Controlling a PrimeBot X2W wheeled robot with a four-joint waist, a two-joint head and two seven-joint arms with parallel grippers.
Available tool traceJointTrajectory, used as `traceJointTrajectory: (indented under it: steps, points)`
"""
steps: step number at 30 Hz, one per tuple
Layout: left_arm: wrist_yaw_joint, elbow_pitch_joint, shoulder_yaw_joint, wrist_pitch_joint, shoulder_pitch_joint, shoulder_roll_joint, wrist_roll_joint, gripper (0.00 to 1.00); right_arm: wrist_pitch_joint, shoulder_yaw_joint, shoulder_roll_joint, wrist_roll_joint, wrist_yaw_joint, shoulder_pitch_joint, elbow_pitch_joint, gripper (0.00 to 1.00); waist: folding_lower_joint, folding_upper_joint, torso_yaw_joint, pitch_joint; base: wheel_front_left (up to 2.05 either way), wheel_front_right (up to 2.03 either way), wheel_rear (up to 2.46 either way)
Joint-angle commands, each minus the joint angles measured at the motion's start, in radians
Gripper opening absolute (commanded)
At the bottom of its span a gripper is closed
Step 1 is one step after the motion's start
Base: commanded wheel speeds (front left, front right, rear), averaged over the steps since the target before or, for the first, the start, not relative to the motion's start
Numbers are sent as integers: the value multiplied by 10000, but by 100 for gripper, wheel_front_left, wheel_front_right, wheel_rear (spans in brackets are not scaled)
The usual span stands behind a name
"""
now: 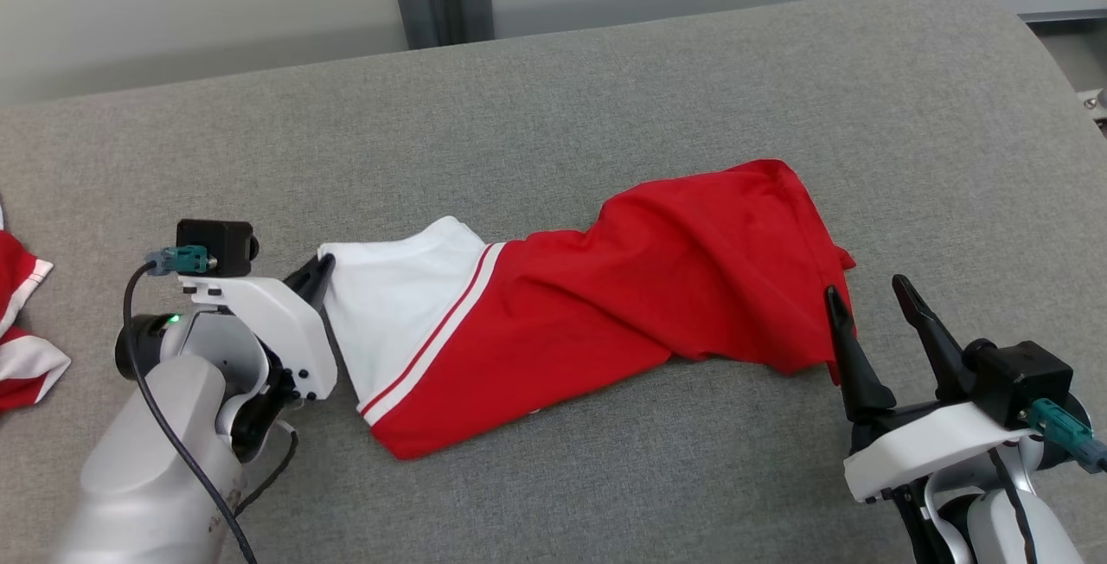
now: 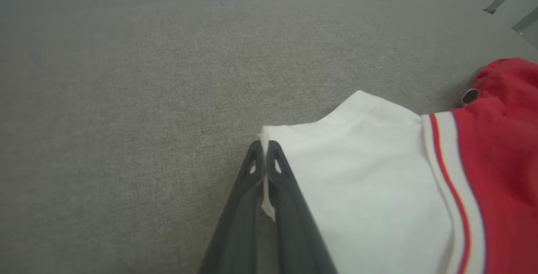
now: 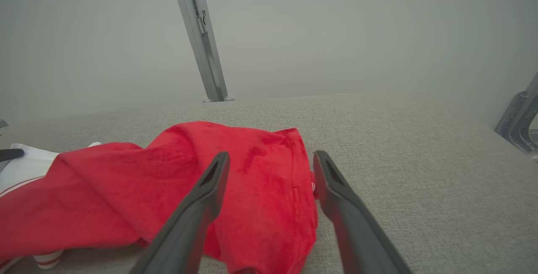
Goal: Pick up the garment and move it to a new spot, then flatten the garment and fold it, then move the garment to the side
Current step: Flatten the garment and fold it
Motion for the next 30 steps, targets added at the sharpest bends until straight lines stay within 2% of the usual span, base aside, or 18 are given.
traceJointTrajectory:
  steps: [1,6,10,13,20,24,27,30]
  points:
    - [-28,-7,-18,-211,-253,54,125,0,-76,-64,-35,55,0,-99,3,100,0,0,48,-59,0,0,0]
    - [-9,-315,-113,-1519,-1013,198,693,0,-122,-80,-34,109,0,-135,104,100,0,0,116,-230,0,0,0]
    - [-20,-879,-386,-3071,-1606,279,1436,0,-129,-126,-34,85,0,-113,131,100,0,0,199,-312,0,0,0]
    - [31,-1279,-566,-3487,-1414,308,1737,0,-132,-153,-35,86,0,-35,118,100,0,0,223,-361,0,0,0]
    - [466,-3763,-1320,-3988,830,671,3002,0,-108,-491,-40,176,0,362,1,100,0,0,553,-410,0,0,0]
    - [630,-5705,-1739,-4001,2357,1003,3942,0,-10,-651,-42,125,0,491,-96,100,0,0,857,-370,0,0,0]
    - [574,-6389,-2056,-3985,3353,1297,4384,0,75,-650,-36,134,0,441,-150,100,0,0,1055,-345,0,0,0]
    - [512,-6454,-2204,-3986,4053,1480,4559,0,132,-631,-44,112,0,362,-203,100,0,0,1211,-348,0,0,0]
